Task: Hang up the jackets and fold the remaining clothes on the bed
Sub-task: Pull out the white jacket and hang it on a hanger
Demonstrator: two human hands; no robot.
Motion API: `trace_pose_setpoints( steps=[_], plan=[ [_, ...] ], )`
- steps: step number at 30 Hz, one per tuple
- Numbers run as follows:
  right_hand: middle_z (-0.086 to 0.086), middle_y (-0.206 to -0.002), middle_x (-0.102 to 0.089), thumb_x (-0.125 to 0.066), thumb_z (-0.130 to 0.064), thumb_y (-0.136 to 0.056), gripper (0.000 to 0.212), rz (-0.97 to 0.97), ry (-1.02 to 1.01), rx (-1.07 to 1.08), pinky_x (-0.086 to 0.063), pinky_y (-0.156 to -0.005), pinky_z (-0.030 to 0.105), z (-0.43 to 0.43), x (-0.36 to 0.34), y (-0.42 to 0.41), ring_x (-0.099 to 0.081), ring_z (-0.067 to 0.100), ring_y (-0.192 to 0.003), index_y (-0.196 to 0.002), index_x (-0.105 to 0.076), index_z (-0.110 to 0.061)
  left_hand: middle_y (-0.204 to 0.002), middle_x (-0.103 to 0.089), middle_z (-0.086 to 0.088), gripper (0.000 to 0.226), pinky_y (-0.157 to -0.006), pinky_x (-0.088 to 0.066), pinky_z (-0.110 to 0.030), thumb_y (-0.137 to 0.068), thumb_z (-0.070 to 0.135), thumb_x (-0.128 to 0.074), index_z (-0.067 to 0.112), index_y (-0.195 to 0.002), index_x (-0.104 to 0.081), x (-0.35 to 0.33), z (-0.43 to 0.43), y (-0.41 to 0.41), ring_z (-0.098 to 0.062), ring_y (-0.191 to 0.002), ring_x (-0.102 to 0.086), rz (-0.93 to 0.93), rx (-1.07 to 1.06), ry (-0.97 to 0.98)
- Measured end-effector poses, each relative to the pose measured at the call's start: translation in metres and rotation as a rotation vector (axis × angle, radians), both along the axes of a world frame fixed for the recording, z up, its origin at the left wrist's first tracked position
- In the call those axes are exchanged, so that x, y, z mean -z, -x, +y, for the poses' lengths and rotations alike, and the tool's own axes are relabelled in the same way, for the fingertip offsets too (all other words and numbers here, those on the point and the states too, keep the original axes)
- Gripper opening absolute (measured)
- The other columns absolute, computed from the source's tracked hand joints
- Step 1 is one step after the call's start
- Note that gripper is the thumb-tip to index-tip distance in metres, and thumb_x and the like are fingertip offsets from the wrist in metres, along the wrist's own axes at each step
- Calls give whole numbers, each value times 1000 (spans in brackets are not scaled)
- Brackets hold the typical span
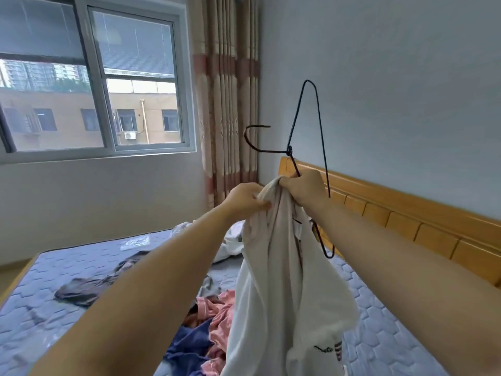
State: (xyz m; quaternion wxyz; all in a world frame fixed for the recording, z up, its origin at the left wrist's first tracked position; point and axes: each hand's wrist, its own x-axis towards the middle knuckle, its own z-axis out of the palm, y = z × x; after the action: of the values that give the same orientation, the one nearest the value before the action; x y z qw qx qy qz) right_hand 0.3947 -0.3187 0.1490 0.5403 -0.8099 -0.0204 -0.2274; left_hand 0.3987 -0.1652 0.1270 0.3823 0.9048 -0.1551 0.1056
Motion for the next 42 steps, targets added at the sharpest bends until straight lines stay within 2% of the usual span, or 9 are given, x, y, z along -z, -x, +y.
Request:
trace_pose_setpoints(
  steps=[5,9,16,20,27,30,33,36,42],
  plan=[
    [2,-62,-51,-66,-13,-73,23,28,-148,92,-41,-57,30,-42,17,6,-50,20,-62,-58,-49,-16,-72,-52,-1,8,-61,-34,-29,-85,16,-49,14,-78,-51,0,-41,2,-26,-74,-49,-248,-163,-168],
    [-1,-54,-45,-64,-8,-73,26,-13,-100,175,-31,-48,23,-74,29,18,-39,14,-51,-56,-47,-16,-86,-61,-10,10,-67,-43,-35,-89,14,-47,7,-87,-53,-9,-84,7,-30,-78,-54,-363,-114,69],
    [0,-64,-57,-63,-10,-80,15,104,-105,275,-34,-51,25,-115,103,33,-49,15,-57,-67,-58,-15,-67,-47,11,8,-52,-30,-16,-87,7,-49,14,-86,-52,-13,-142,15,-4,-61,-43,-372,48,341],
    [4,-65,-56,-59,-9,-83,15,212,-73,424,-32,-52,25,-147,126,46,-50,22,-60,-69,-60,-14,-77,-49,8,14,-55,-31,-16,-85,5,-49,7,-95,-59,-11,-160,13,-14,-71,-45,-365,52,436],
    [2,-78,-59,-52,-4,-81,14,-48,-15,819,-39,-63,25,-234,25,80,-54,21,-75,-83,-63,-13,-97,-52,-2,20,-66,-31,-30,-90,6,-44,8,-101,-60,-38,-166,-13,-23,-81,-46,-523,65,53],
    [-1,-87,-57,-51,-2,-84,16,-225,30,911,-40,-71,23,-242,-29,90,-53,16,-81,-90,-61,-13,-111,-54,-7,31,-66,-33,-31,-88,0,-45,10,-113,-59,-58,-181,-12,-30,-81,-57,-683,29,201],
    [6,-86,-60,-55,-1,-81,13,-26,161,840,-44,-72,25,-253,-43,97,-59,24,-84,-86,-62,-10,-112,-56,-7,36,-68,-36,-32,-87,0,-44,11,-119,-56,-42,-188,-27,-27,-91,-58,-409,-43,116],
    [8,-77,-57,-53,0,-83,12,151,183,791,-40,-65,23,-264,-17,106,-56,23,-74,-75,-58,-8,-78,-59,-9,11,-65,-43,-32,-81,6,-50,7,-81,-61,-8,-187,-46,-36,-90,-63,-143,-14,-173],
    [0,-72,-52,-55,-1,-84,22,92,-150,772,-41,-72,23,-272,18,102,-53,21,-80,-67,-50,-14,-76,-50,-4,11,-70,-41,-31,-84,20,-59,9,-82,-63,-20,-192,-40,-30,-80,-54,-134,-33,261]
  ],
)
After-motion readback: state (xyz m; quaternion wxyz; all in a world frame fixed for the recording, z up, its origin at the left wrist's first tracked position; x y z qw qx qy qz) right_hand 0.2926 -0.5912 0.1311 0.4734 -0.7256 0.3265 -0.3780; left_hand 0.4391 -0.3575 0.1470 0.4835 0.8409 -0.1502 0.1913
